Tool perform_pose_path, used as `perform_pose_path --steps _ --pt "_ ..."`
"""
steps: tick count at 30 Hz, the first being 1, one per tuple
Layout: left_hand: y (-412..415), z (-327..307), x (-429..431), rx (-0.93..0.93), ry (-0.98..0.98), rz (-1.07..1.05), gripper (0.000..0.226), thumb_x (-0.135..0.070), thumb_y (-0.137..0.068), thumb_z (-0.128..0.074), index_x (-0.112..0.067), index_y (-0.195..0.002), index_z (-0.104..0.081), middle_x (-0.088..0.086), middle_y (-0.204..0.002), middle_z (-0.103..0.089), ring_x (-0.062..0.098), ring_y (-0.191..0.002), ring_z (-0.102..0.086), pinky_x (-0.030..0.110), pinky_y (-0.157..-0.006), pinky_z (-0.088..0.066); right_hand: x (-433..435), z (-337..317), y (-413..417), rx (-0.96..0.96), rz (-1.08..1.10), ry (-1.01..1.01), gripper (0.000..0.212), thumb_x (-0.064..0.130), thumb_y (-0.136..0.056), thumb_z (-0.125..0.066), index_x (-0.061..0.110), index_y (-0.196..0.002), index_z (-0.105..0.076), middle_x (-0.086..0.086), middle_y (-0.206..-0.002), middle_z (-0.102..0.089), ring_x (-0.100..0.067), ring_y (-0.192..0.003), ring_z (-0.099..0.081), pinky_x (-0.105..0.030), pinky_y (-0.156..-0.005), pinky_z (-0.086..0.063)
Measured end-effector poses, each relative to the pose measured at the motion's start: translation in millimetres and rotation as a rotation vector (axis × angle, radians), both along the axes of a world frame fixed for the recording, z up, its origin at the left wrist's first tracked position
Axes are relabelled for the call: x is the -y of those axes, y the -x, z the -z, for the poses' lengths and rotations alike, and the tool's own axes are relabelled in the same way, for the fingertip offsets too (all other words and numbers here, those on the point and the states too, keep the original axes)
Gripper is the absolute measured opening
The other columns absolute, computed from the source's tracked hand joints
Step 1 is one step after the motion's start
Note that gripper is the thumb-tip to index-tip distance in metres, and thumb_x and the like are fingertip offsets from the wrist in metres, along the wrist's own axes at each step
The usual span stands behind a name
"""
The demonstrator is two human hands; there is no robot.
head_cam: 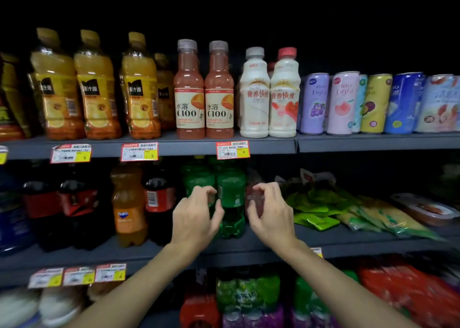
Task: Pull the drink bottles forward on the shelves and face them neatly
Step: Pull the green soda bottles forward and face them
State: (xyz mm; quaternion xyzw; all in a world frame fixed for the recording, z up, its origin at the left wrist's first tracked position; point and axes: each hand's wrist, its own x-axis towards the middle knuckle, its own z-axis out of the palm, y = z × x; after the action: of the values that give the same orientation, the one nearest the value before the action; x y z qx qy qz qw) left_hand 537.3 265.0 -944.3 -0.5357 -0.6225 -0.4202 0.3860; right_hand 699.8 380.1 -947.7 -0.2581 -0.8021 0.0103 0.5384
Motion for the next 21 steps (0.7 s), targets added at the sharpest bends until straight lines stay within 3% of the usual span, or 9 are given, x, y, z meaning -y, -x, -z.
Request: perform_pose_path --steps 3,5,8,10,15,21 --pt "16 23 6 0.136 0.089 -0.040 0.035 -0.028 -0.088 -0.069 -0.013 -0.115 -0.052 0.002 -0.104 -0.053 0.023 -0.078 -0.059 0.031 -0.066 -0.048 0 24 18 0.064 0.061 0.164 0.045 0.046 -0.087 -0.063 0.025 -0.123 -0.045 0.008 -0.113 -0.044 -0.017 -0.092 -0.058 -0.028 -0.062 -0.042" --pt "18 34 8 0.281 0.152 -0.036 0.048 -0.028 -0.088 -0.072 -0.008 -0.126 -0.049 0.006 -0.114 -0.051 0.024 -0.102 -0.058 0.031 -0.080 -0.052 -1 36 32 0.123 0.110 0.333 0.065 0.062 -0.085 -0.059 0.023 -0.133 -0.041 0.005 -0.123 -0.045 -0.020 -0.104 -0.059 -0.034 -0.072 -0.048" --pt "13 48 2 0.494 0.241 -0.030 0.071 -0.034 -0.091 -0.070 -0.001 -0.143 -0.037 0.012 -0.133 -0.046 0.026 -0.125 -0.047 0.031 -0.100 -0.044 -5 49 50 0.196 0.137 0.529 0.095 0.077 -0.079 -0.059 0.014 -0.145 -0.032 -0.002 -0.136 -0.043 -0.024 -0.122 -0.052 -0.036 -0.087 -0.049" --pt "8 58 -4 0.622 0.298 -0.052 0.083 -0.038 -0.092 -0.068 0.002 -0.151 -0.025 0.016 -0.144 -0.041 0.028 -0.135 -0.040 0.033 -0.110 -0.038 -8 55 60 0.228 0.130 0.585 0.098 0.076 -0.077 -0.062 0.010 -0.143 -0.033 -0.006 -0.138 -0.045 -0.026 -0.126 -0.050 -0.036 -0.090 -0.048" --pt "5 74 -19 0.912 0.394 -0.124 0.092 -0.046 -0.094 -0.062 -0.001 -0.156 -0.012 0.017 -0.155 -0.036 0.031 -0.140 -0.040 0.041 -0.110 -0.039 -8 69 70 0.241 0.066 0.689 0.102 0.066 -0.084 -0.066 0.007 -0.155 -0.021 -0.009 -0.156 -0.037 -0.028 -0.139 -0.041 -0.037 -0.103 -0.043" --pt "7 83 -24 0.883 0.371 -0.146 0.083 -0.047 -0.094 -0.061 0.001 -0.152 -0.025 0.019 -0.143 -0.048 0.032 -0.131 -0.047 0.042 -0.107 -0.041 -2 75 68 0.140 0.091 0.684 0.098 0.061 -0.081 -0.072 0.007 -0.151 -0.030 -0.009 -0.150 -0.042 -0.026 -0.140 -0.038 -0.037 -0.111 -0.036"
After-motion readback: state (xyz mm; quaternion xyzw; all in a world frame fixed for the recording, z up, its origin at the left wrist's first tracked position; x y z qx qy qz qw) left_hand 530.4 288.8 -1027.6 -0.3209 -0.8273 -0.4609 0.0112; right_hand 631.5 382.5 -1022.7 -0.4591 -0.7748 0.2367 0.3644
